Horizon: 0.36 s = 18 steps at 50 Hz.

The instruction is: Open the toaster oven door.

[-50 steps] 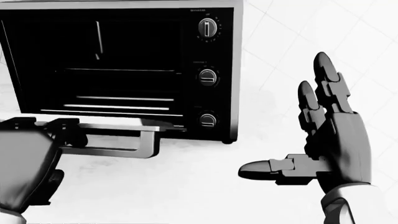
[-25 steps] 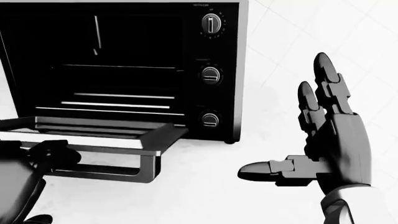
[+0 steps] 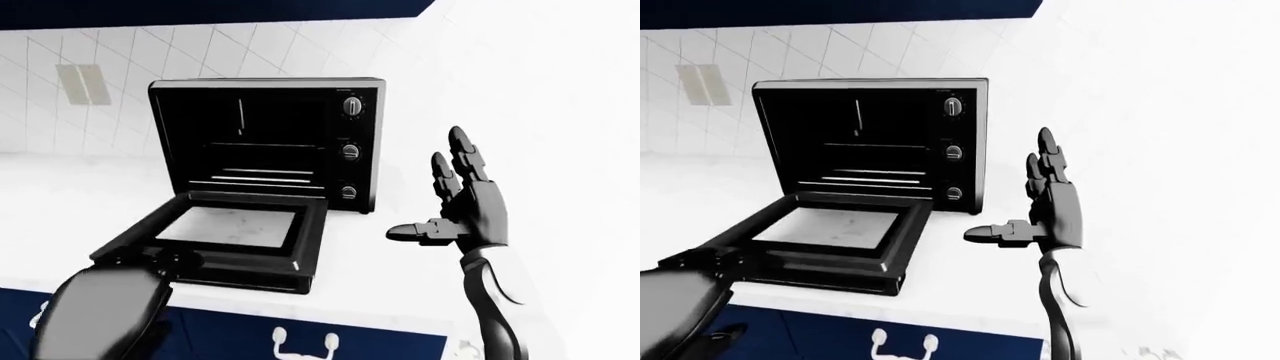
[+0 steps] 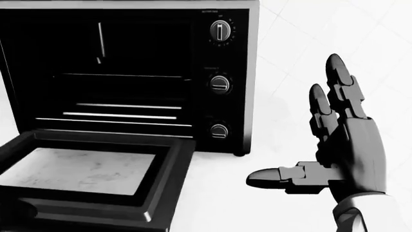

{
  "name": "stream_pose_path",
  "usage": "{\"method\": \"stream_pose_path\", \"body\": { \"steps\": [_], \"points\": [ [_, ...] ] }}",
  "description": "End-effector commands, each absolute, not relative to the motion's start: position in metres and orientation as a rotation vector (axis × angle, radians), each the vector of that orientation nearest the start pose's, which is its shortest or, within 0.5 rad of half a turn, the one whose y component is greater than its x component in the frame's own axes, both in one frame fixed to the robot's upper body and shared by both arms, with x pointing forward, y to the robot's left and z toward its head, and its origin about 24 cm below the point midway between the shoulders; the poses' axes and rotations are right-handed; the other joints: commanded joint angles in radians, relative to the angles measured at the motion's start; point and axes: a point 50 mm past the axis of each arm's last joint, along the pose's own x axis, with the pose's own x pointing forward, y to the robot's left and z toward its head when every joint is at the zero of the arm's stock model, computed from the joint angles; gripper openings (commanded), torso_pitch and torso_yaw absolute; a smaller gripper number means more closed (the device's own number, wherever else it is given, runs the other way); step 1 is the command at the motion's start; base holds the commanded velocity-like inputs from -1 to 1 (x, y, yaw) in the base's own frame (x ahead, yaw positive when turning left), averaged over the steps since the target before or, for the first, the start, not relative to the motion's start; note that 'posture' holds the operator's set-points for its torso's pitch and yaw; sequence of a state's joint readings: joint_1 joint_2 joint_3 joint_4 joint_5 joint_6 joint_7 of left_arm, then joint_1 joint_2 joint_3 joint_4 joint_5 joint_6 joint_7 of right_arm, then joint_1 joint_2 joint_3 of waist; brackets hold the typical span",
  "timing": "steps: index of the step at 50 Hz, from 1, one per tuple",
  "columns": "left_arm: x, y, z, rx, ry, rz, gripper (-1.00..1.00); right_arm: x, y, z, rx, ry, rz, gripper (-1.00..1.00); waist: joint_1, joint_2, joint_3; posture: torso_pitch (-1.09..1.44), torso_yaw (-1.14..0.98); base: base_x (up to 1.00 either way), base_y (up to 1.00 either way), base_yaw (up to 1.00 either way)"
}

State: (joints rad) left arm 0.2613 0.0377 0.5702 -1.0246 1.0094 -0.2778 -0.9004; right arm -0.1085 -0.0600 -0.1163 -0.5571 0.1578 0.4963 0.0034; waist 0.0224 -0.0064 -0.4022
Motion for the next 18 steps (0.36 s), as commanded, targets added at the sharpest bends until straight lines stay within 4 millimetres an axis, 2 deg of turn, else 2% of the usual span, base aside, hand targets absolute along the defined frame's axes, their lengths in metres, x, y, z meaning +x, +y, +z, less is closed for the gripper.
{"method": "stream_pose_path", "body": {
  "steps": [1, 10, 11, 14, 18],
  "points": [
    [0.134, 0.206, 0.190, 1.575, -0.010, -0.006, 0.09, 0.249, -0.166, 0.163, 0.071, -0.250, 0.013, 1.00, -0.001, 0.003, 0.010, -0.60, 0.00, 0.00, 0.00, 0.00],
    [0.136, 0.214, 0.207, 1.567, -0.056, 0.073, 0.09, 0.248, -0.167, 0.162, 0.071, -0.251, 0.014, 1.00, 0.001, 0.005, 0.010, -0.60, 0.00, 0.00, 0.00, 0.00],
    [0.138, 0.218, 0.218, 1.549, -0.097, 0.124, 0.06, 0.248, -0.167, 0.163, 0.071, -0.251, 0.014, 1.00, 0.001, 0.006, 0.011, -0.60, 0.00, 0.00, 0.00, 0.00],
    [0.140, 0.221, 0.231, 1.522, -0.143, 0.182, 0.07, 0.248, -0.167, 0.163, 0.071, -0.252, 0.014, 1.00, 0.000, 0.006, 0.013, -0.60, 0.00, 0.00, 0.00, 0.00],
    [0.141, 0.224, 0.239, 1.515, -0.164, 0.202, 0.06, 0.248, -0.167, 0.163, 0.071, -0.252, 0.012, 1.00, -0.003, 0.008, 0.016, -0.60, 0.00, 0.00, 0.00, 0.00]
  ]
}}
